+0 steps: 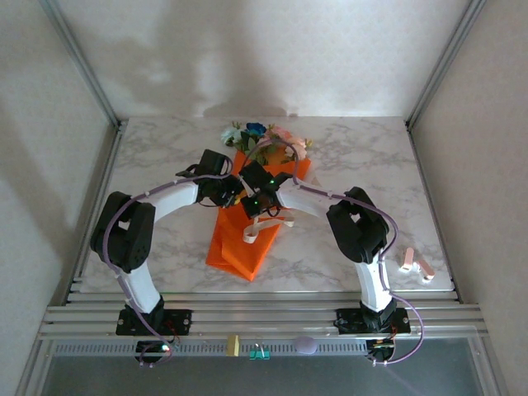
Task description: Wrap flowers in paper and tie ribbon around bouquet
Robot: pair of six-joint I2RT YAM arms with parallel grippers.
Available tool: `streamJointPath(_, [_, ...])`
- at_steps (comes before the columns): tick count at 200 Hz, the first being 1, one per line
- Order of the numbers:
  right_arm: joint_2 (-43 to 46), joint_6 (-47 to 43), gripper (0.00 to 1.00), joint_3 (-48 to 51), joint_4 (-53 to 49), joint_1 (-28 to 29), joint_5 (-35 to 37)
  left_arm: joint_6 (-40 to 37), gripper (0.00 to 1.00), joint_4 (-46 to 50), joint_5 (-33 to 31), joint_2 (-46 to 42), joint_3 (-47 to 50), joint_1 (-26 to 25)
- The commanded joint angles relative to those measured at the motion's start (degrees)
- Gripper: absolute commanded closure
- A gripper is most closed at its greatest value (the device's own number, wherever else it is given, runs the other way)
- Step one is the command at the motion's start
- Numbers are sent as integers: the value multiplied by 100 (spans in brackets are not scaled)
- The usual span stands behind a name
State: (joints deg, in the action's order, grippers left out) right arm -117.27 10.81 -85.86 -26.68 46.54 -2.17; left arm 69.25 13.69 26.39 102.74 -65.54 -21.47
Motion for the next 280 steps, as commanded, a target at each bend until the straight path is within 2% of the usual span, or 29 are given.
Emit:
streamJointPath(1, [196, -65, 100, 164, -180, -45, -983, -131, 61, 356, -303, -407, -157, 47])
streamJointPath(19, [187, 110, 100, 247, -161, -194, -1559, -115, 51, 727, -524, -757, -3, 38])
streamJointPath(51, [111, 429, 100, 338, -29, -464, -2169, 45, 51, 1232, -766, -1492, 368, 12])
streamJointPath(69, [-7, 568, 100, 207, -127, -630, -2230, 247, 62, 1179, -583, -1668, 645, -98])
streamJointPath(98, [-226, 647, 100, -26, -349, -767, -2386, 458, 83, 967, -349, -1378, 758, -332])
streamJointPath(128, [-389, 812, 100, -100, -393, -880, -2655, 623, 87, 720, -293, -868, 589, -409])
streamJointPath(147, [-484, 920, 100, -145, -426, -947, -2817, 593, 81, 891, -443, -558, 320, -419])
streamJointPath(177, [-594, 1008, 100, -265, -479, -1005, -2968, 504, 78, 1002, -572, -120, -29, -498])
streamJointPath(216, [-621, 1047, 100, -265, -478, -1028, -3055, 257, 70, 1275, -844, 420, -478, -509])
streamJointPath(239, [-659, 1065, 100, -275, -494, -1038, -3081, 133, 67, 1571, -1061, 571, -688, -507])
streamJointPath(280, [-669, 1064, 100, -247, -498, -1042, -3080, 97, 64, 1498, -1077, 743, -707, -516])
